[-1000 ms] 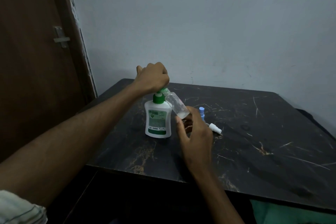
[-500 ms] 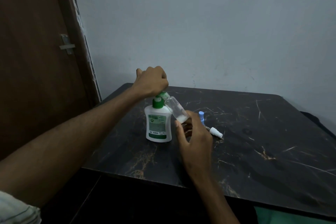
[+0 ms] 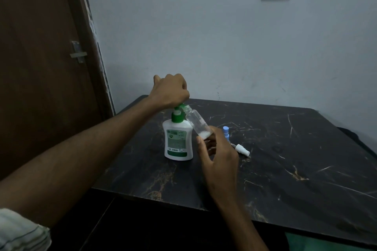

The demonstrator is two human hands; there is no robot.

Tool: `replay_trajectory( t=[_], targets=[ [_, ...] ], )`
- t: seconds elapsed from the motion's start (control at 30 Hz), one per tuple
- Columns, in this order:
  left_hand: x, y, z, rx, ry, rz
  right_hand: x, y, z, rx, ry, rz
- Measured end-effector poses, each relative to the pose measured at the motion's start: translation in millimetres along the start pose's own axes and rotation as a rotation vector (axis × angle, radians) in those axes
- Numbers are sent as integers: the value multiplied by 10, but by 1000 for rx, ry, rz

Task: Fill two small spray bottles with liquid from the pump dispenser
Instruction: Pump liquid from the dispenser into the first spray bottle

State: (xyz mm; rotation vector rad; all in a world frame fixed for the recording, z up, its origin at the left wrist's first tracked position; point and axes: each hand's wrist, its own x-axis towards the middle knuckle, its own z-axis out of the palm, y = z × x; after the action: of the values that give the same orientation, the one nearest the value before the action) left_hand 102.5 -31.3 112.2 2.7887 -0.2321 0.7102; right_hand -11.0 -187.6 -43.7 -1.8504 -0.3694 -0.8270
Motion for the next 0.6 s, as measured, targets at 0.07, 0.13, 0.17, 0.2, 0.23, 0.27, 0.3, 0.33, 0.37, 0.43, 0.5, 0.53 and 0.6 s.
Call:
replay_trajectory(
  t=[0.07,0.13,0.17,0.2,0.23,0.27,0.3,0.33,0.37,0.43,0.5,0.53,0.6],
  targets=[
    [-13,5,31,-16,-6,-3,7,0,3,-5,-1,-5],
    [-30,21,49,-4,-4,8,12,-12,4,-6,-6,-14],
    [-33,29,39,7,-1,16,13,-16,1,-5,-8,-16],
    [-28,34,21,19,-2,25,12,-18,-3,-2,-12,-16],
    [-20,36,-3,31,-2,35,9,-23,-8,0,-17,-13],
    [-4,31,-18,40,2,42,9,-25,-12,-1,-21,-10],
    [4,26,-26,42,10,43,9,-26,-14,-2,-23,-9],
    [6,21,-25,37,16,38,9,-23,-8,0,-21,-12],
    [0,24,-19,30,20,32,11,-22,-4,5,-17,-16],
    [-20,43,6,19,14,23,13,-21,-4,18,-9,-19],
    [-33,61,6,27,2,34,10,-23,-13,24,-4,-22],
    [-28,65,-7,39,-1,44,7,-24,-18,25,-2,-22],
    [-9,59,-38,60,-3,59,5,-23,-16,25,-1,-19]
  ],
)
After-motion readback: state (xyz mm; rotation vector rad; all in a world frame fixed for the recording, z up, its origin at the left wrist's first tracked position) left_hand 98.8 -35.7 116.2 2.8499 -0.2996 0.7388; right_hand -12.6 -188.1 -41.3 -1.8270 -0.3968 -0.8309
